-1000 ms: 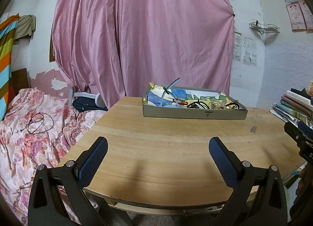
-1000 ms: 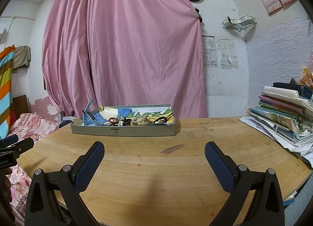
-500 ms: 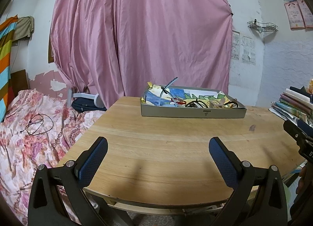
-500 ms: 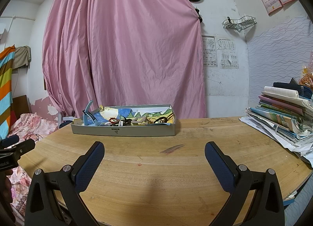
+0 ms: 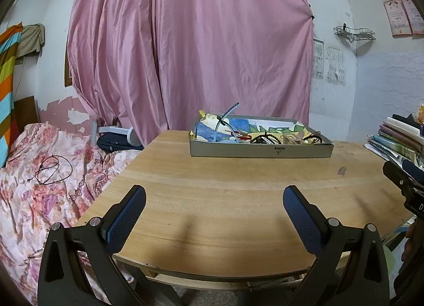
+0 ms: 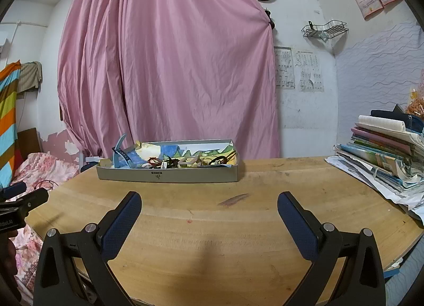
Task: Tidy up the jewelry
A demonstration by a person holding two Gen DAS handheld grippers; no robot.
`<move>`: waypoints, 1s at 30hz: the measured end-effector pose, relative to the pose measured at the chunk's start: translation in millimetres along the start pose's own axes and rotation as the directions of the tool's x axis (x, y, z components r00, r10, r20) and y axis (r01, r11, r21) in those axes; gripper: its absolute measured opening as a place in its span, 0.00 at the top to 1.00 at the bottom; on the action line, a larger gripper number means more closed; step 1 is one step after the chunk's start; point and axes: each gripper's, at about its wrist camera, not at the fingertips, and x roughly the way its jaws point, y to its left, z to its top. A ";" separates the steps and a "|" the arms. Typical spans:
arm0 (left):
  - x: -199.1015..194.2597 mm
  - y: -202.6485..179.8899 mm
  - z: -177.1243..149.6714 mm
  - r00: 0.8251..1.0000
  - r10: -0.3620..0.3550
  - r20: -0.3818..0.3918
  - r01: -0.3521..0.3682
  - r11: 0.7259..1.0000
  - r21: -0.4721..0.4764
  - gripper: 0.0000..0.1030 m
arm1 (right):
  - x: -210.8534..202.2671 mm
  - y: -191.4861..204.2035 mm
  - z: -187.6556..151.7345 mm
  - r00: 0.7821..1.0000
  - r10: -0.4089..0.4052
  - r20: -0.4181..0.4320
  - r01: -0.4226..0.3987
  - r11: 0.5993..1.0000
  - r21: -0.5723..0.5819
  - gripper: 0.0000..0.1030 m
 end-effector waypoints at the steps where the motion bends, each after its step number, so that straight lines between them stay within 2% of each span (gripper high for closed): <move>1: 0.0 0.3 -0.2 1.000 0.001 -0.001 -0.001 1.000 0.000 0.02 | 0.0 0.1 0.0 1.000 0.000 0.000 0.000 1.000 0.000 0.00; 30: 3.5 -0.5 -1.8 1.000 -0.003 -0.012 0.003 1.000 0.015 0.02 | 1.0 1.6 -3.4 1.000 0.002 -0.007 -0.002 1.000 0.001 0.00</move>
